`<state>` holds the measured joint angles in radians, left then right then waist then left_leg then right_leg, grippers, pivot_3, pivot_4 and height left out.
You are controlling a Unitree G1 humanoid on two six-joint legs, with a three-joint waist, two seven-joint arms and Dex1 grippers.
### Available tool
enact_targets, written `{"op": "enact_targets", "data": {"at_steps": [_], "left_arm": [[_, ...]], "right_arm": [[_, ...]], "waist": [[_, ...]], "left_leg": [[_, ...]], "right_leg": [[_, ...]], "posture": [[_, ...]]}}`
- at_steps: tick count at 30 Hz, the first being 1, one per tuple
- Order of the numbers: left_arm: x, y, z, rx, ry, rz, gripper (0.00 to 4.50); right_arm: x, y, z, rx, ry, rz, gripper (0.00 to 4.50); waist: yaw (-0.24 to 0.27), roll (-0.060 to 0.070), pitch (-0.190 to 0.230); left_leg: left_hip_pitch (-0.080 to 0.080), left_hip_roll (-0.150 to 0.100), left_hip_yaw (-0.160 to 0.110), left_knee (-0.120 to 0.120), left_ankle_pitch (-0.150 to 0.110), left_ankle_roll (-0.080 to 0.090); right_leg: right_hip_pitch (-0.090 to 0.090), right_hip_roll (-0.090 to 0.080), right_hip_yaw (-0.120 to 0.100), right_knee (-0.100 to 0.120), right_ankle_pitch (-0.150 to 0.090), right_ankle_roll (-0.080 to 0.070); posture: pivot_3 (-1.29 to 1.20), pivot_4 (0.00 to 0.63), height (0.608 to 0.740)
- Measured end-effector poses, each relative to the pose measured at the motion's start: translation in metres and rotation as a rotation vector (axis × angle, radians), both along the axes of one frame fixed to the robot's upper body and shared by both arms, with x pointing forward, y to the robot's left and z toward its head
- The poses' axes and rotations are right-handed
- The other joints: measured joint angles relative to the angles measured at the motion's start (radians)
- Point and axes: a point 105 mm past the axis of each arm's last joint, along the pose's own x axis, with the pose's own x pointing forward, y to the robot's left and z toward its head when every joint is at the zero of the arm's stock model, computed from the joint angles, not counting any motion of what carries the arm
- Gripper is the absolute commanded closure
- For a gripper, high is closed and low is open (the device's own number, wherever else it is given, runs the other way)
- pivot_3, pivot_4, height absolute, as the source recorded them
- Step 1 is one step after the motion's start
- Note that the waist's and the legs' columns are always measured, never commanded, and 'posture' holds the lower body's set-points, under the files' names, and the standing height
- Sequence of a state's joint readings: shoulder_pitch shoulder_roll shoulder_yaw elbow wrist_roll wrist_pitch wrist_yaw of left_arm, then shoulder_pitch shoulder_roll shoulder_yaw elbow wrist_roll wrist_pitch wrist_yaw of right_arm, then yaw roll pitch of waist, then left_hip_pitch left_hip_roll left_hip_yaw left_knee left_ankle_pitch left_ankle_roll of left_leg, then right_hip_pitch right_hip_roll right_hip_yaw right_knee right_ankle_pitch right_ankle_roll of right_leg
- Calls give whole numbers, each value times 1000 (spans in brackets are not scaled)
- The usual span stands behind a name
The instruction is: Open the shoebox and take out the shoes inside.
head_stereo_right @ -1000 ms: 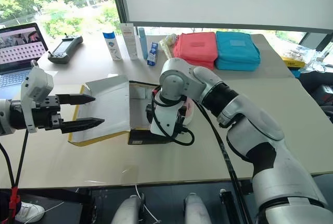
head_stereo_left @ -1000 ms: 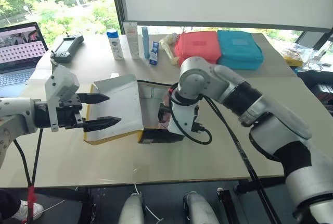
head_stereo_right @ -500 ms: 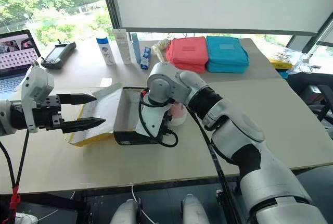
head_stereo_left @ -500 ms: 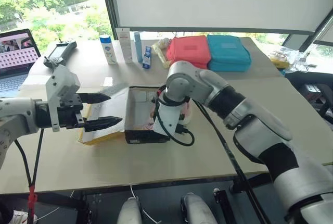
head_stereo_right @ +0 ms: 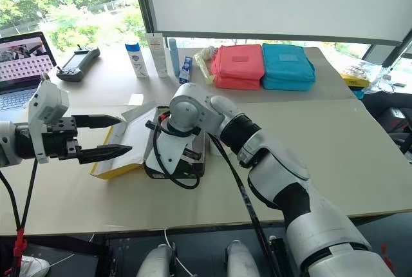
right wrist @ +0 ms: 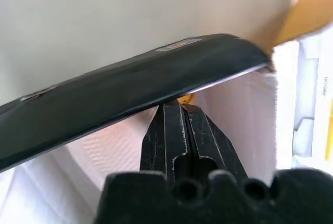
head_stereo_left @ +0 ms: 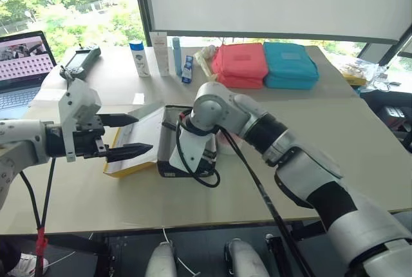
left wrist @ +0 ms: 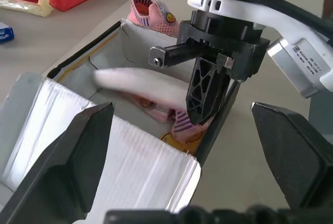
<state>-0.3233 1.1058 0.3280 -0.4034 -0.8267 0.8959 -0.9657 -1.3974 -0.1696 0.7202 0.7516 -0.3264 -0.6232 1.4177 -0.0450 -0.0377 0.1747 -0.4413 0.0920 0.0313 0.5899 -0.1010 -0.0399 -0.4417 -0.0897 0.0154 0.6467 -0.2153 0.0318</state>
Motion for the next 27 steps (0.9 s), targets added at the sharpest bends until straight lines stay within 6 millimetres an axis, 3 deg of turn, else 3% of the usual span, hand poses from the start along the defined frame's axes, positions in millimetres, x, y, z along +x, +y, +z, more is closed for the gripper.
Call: {"op": "enact_targets", "data": {"at_steps": [1, 6, 12, 15, 18, 22, 26, 27], "left_arm": [[1, 1, 0, -2, 3, 2, 0], [4, -2, 1, -3, 7, -11, 0], [4, -4, 3, 0, 1, -25, 0], [6, -3, 2, 4, 5, -23, 0], [7, -2, 1, 8, 12, -20, 0], [8, -3, 0, 11, 11, -23, 0], [8, -3, 0, 10, 12, -24, 0], [8, -3, 0, 10, 13, -24, 0]], "right_arm": [[2, 0, 8, 12, 1, -13, 3911], [6, 6, 63, 148, 19, -70, 2376], [20, -8, 91, 211, -33, -131, 351], [27, -24, 89, 155, -64, -149, 351], [27, -33, 71, 88, -42, -138, 351], [30, -39, 42, 28, -7, -144, 351], [34, -40, 33, 12, 28, -185, 351], [30, -32, 32, 32, 104, -211, 351]], "waist": [[0, 0, 0], [1, -1, 1], [3, -1, 1], [3, -1, 1], [2, -1, 1], [0, -1, 1], [0, -1, 1], [-1, -1, 1]], "left_leg": [[-1, 0, 0, 0, 0, 0], [-2, 0, 0, 0, 0, 0], [-6, 0, 0, 0, 0, 0], [-7, 0, 0, 0, 0, 0], [-8, 0, 0, 0, 0, 0], [-14, 0, 0, 1, 1, 0], [-16, 0, 0, 1, 1, -1], [-16, 0, 0, 1, 1, -1]], "right_leg": [[0, 0, 0, 0, 0, 0], [-1, 0, -1, -1, 0, 0], [-4, -1, -1, -1, 0, 0], [-6, -1, -1, -1, 0, 0], [-7, 0, -1, -1, 0, 0], [-14, 0, -1, 2, 1, 1], [-15, 0, -1, 1, 2, 2], [-15, 0, -1, 1, 2, 3]], "posture": [[0, 150, 724], [0, 150, 724], [0, 150, 724], [0, 150, 724], [0, 150, 724], [0, 150, 724], [0, 150, 724], [0, 150, 724]]}}
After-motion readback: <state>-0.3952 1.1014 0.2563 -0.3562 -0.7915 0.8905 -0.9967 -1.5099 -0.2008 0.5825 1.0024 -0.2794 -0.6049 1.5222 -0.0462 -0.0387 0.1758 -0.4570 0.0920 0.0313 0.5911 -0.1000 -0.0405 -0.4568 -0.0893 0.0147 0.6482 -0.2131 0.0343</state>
